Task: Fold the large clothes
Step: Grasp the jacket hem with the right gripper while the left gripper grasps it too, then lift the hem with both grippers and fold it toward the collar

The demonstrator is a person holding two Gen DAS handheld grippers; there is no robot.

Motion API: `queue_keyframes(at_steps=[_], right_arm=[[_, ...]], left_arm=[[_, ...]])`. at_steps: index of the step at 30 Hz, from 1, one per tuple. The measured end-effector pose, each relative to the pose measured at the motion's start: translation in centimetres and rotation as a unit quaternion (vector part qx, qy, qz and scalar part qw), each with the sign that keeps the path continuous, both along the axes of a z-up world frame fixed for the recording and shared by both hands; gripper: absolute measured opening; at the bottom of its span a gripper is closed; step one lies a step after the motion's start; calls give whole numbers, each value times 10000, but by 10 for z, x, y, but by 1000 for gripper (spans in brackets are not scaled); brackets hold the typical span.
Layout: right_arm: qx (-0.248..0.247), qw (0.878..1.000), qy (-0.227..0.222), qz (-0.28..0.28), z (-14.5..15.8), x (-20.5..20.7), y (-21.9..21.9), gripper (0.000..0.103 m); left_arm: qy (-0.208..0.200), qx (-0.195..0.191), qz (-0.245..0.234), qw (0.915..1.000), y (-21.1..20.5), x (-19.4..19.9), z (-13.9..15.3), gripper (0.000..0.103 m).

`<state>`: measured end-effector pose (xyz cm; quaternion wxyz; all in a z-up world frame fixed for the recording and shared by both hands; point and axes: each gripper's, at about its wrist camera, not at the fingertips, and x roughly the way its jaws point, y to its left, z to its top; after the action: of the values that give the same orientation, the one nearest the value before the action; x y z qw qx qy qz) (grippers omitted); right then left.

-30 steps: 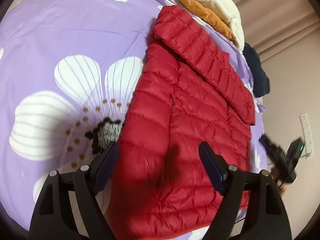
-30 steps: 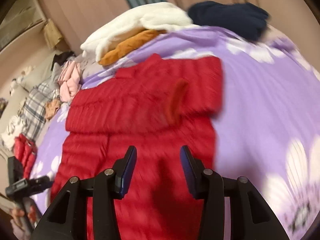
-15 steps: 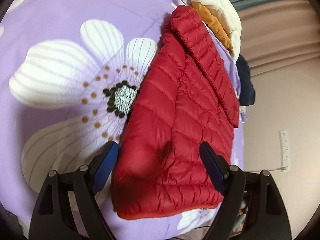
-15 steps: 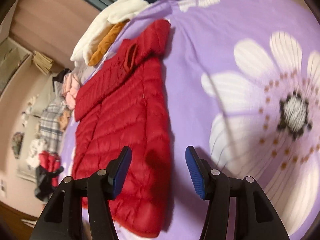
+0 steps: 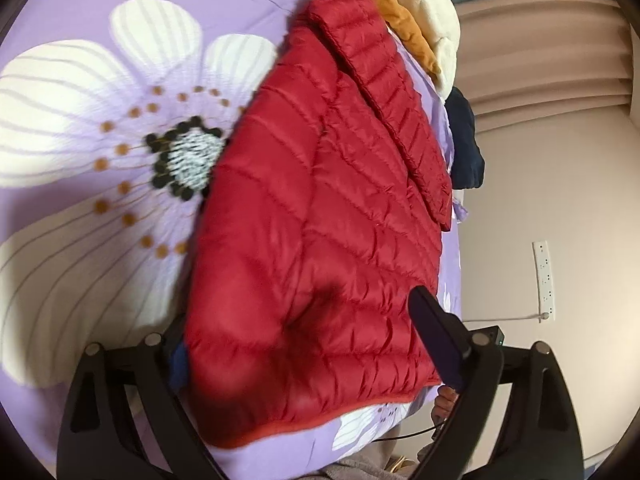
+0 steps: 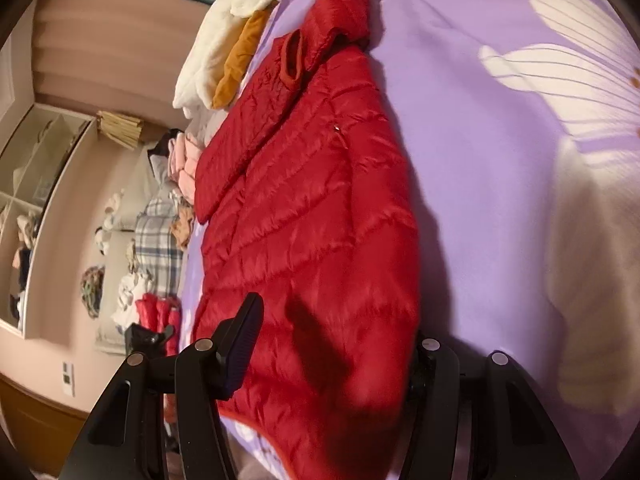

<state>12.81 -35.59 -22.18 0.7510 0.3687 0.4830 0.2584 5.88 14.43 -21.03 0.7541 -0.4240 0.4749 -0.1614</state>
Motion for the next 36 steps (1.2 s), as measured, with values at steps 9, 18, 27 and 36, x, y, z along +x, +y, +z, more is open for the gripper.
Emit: queue_keyframes(at_steps=[9,18,27,36], right_arm=[[-51,10000,9,48,0,1,4,56],[-262,9987,107,420,4,-27,6,56],[-371,9988,-24,309,6,-41,6,55],[-892,9942,-524,289,21,-41,26,28]], left_arm=[[-10,-103,-82,9999,-11,10,1,92],[79,-174,-222,9996,-13,-19,-2,82],[195,120,-105,9997,-9,-28,-8,49],[195,349,129,9991,-7,-27,-4,23]])
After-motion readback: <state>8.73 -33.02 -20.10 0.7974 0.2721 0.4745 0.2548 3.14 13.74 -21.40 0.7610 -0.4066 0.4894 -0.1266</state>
